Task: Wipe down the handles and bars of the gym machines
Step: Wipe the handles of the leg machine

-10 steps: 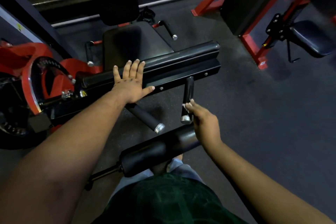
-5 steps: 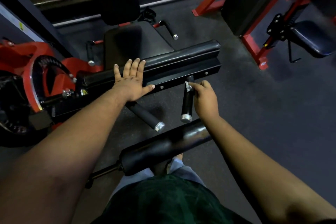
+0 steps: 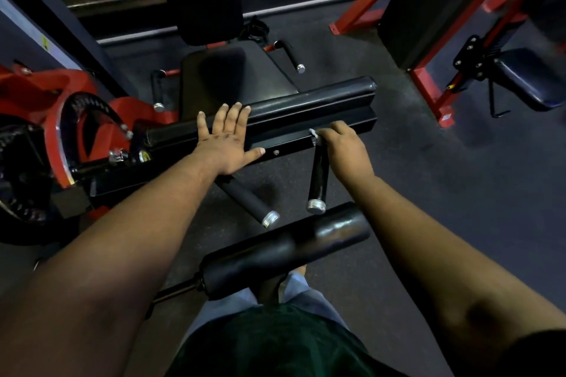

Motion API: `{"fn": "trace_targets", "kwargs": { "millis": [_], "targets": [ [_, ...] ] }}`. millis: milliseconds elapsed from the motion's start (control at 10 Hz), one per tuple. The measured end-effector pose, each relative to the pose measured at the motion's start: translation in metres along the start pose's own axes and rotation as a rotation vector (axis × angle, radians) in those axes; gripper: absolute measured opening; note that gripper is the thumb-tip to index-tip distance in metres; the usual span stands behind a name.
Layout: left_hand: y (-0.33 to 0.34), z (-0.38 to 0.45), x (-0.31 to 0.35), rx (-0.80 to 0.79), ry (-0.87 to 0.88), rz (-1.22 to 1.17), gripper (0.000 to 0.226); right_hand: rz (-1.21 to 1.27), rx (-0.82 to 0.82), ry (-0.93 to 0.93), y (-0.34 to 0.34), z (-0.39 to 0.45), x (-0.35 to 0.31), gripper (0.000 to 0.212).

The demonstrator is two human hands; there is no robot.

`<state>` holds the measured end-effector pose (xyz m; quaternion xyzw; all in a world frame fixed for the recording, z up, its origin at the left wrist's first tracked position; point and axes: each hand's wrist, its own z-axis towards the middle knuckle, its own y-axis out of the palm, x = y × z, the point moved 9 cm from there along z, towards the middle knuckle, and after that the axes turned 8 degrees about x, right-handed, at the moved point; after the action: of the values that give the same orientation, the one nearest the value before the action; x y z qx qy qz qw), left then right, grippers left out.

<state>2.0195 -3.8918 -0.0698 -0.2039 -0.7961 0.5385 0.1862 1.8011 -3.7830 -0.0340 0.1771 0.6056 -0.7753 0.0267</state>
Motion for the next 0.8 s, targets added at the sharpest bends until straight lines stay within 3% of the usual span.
{"fn": "trace_targets", "kwargs": {
  "millis": [200, 300, 400, 500, 600, 800],
  "targets": [
    [0.003, 0.000, 0.002, 0.008, 0.010, 0.001, 0.100, 0.082, 0.004, -0.081, -0.009, -0.047, -0.005, 0.031],
    [0.002, 0.000, 0.002, 0.011, 0.007, -0.001, 0.100, 0.161, -0.003, -0.234, -0.022, -0.079, -0.017, 0.028],
    [0.000, 0.001, 0.001, 0.009, 0.005, -0.004, 0.100, 0.156, 0.092, -0.219, -0.027, -0.056, -0.006, 0.026],
    [0.002, -0.001, 0.001, -0.001, 0.000, -0.003, 0.100, 0.128, 0.049, -0.066, -0.006, -0.021, 0.010, 0.031],
    [0.002, -0.002, 0.000, -0.008, -0.005, -0.002, 0.100, 0.145, -0.012, -0.069, 0.009, -0.015, 0.010, 0.033],
    [0.003, 0.000, 0.000, -0.016, -0.003, -0.003, 0.100, 0.380, 0.175, 0.280, 0.011, -0.046, 0.038, 0.043]
  ]
}}
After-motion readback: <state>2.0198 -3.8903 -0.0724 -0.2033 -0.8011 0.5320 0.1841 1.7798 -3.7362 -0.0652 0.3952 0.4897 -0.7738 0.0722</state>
